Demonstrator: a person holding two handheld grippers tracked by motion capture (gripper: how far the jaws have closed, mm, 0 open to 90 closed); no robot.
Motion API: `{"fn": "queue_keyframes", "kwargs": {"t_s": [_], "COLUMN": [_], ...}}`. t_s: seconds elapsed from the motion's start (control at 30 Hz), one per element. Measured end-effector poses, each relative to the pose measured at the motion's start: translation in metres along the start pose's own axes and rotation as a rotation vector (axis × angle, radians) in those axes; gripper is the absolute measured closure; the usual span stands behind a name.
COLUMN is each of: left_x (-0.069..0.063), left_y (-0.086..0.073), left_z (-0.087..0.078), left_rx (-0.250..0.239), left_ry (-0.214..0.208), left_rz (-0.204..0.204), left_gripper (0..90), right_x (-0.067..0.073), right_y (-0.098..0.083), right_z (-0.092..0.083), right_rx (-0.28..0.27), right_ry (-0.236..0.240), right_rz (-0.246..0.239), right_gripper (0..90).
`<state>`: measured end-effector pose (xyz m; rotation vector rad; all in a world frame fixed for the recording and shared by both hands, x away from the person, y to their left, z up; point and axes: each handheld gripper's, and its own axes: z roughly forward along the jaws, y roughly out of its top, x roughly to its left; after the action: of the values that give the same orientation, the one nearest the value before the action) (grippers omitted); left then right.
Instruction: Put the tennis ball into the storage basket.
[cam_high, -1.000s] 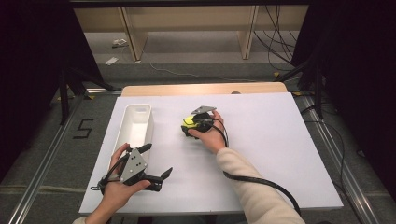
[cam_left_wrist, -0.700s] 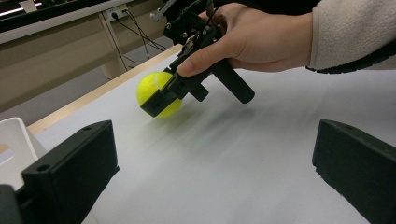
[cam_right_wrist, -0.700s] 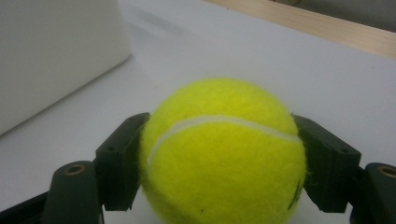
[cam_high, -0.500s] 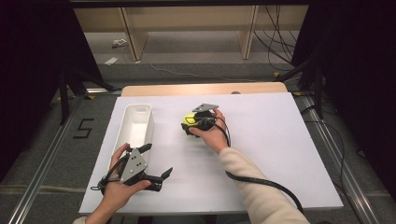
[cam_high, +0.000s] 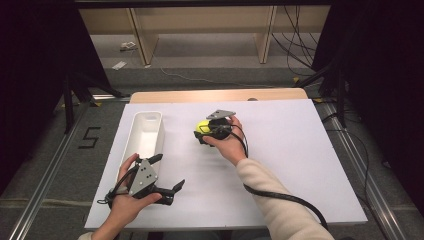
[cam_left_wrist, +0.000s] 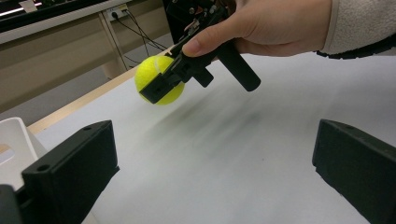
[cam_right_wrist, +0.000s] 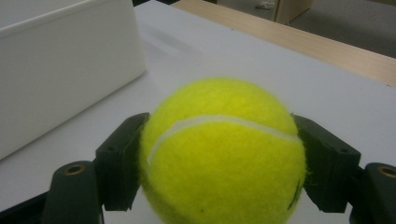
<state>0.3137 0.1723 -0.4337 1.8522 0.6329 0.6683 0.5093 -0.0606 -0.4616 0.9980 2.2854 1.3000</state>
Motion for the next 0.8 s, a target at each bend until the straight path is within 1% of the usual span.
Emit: {"fn": "queue_keyframes", "kwargs": {"t_s": [0.8], "left_x": [0.000], "left_y": [0.000], "left_z": [0.000], "left_rx": [0.001], "left_ry": [0.000], "left_rz": [0.002], "left_gripper": [0.0], "right_x": [0.009], "right_y": [0.009], "right_z": [-0.013], "right_rx": [-0.021], "right_ry": [0.012], "right_rz": [-0.018], "right_gripper": [26.5]}}
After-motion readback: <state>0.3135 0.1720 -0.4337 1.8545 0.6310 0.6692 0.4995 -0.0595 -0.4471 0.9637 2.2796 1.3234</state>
